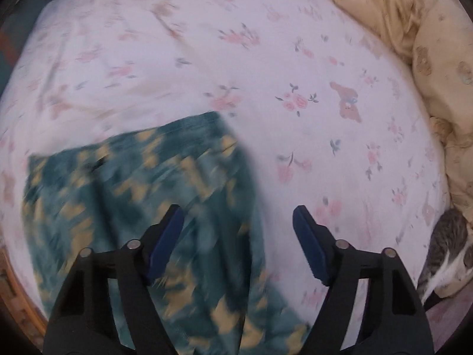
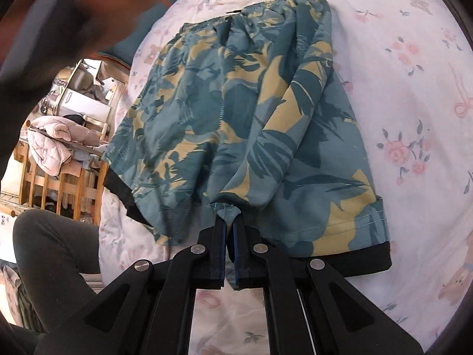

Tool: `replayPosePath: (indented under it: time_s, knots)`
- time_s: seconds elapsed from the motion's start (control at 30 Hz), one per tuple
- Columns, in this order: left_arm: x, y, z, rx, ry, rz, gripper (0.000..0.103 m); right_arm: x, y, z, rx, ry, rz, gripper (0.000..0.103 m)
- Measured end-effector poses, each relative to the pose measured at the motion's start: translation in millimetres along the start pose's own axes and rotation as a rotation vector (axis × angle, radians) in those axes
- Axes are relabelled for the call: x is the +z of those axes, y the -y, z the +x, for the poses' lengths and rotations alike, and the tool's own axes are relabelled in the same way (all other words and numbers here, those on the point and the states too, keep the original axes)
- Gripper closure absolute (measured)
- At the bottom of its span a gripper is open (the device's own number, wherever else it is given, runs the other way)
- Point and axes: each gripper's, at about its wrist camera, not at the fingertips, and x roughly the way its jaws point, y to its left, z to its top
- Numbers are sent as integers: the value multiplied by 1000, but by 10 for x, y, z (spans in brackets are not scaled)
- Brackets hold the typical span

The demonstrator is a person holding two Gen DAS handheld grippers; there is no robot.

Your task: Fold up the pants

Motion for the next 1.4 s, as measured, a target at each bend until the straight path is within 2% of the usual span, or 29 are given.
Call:
replayPosePath:
  time_s: [0.07,0.1,0.17,0.23,0.27,0.33,0.37,0.43,0.5,0.57,0.67,0.73,0.8,0.9,1.03,1.2,1.3,1.33,1.4]
  knots:
    - [126,49,240,50,-45,16,38,3,43,-20,3,4,12,100]
    - [147,61,331,71,-72,19,49,1,65,-32,5,4,19,100]
    - [182,124,543,72,-135,37,52,-3,96,-51,5,4,29,100]
    - [179,167,649,111,-139,59,54,17,95,-63,8,6,26,100]
    - [172,182,665,124,-135,70,58,20,95,-74,10,8,24,100]
    - [160,237,628,179,-103,117,101,28,74,-91,14,11,11,100]
    - [156,228,579,195,-92,129,100,30,44,-111,13,16,-5,100]
    - [139,144,371,136,-71,121,101,22,-11,-142,18,23,-31,100]
    - [86,115,69,110,-40,166,101,-12,-90,-183,33,29,-48,100]
    - [32,65,-205,108,-16,211,101,-55,-162,-220,59,36,-52,100]
    - [-62,-132,-652,107,23,231,101,-68,-350,-404,115,99,-87,100]
    - [-92,-323,-873,106,54,210,101,-39,-520,-574,176,153,-126,100]
    - [-43,-585,-1019,75,86,171,101,21,-738,-712,246,196,-164,100]
    - [-80,-898,-1234,89,120,161,101,141,-1132,-757,279,212,-212,100]
    - [-189,-1383,-1305,118,131,146,101,348,-1684,-578,291,199,-280,100]
    - [-292,-2034,-1242,158,121,102,101,628,-2230,-94,308,134,-311,100]
    - [-337,-2364,-979,215,100,94,101,752,-2399,192,300,106,-317,100]
    - [-355,-2480,-787,255,94,104,101,820,-2419,330,301,97,-298,100]
    - [-372,-2725,-427,273,60,60,98,927,-2410,567,284,70,-250,100]
